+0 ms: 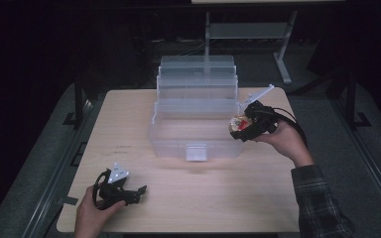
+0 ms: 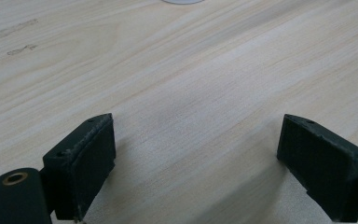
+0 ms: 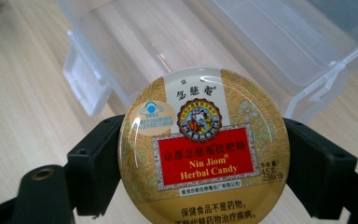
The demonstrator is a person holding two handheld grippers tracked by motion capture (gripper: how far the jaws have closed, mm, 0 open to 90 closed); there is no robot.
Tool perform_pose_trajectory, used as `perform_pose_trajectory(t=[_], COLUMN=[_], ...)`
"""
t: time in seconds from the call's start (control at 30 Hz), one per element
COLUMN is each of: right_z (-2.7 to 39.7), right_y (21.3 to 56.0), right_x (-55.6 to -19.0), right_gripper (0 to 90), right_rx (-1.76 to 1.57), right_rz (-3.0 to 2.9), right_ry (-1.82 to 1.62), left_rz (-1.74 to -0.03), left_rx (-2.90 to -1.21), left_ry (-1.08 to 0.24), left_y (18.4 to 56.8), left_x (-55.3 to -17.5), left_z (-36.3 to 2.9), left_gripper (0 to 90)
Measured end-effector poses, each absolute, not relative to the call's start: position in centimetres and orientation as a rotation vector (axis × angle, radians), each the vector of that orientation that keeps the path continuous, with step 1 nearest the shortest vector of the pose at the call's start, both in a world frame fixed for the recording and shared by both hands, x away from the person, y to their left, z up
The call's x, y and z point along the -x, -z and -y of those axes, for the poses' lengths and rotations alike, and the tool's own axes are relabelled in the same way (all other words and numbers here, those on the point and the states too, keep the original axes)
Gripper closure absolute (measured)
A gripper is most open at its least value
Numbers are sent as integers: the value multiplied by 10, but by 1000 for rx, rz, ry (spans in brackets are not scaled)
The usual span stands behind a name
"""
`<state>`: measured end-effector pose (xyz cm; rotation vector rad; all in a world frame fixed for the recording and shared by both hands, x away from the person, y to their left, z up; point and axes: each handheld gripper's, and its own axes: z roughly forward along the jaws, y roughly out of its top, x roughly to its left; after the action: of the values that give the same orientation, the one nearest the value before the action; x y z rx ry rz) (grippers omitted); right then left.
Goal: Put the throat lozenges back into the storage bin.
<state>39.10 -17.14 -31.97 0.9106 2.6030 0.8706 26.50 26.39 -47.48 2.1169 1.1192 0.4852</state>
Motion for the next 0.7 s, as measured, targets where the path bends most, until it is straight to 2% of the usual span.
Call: perform_pose_trajectory(t=[0.7], right_z=[161], right_y=[340], right_x=[-419], right_gripper=[196], right_rx=[-977], right_rz=[-2618], right_ry=[-847], left_rz=[-1119], left_rx=[-2117], left_ry=[-485], left_y=[475], left_x=[-265], left_z=[-264], left_gripper=[105])
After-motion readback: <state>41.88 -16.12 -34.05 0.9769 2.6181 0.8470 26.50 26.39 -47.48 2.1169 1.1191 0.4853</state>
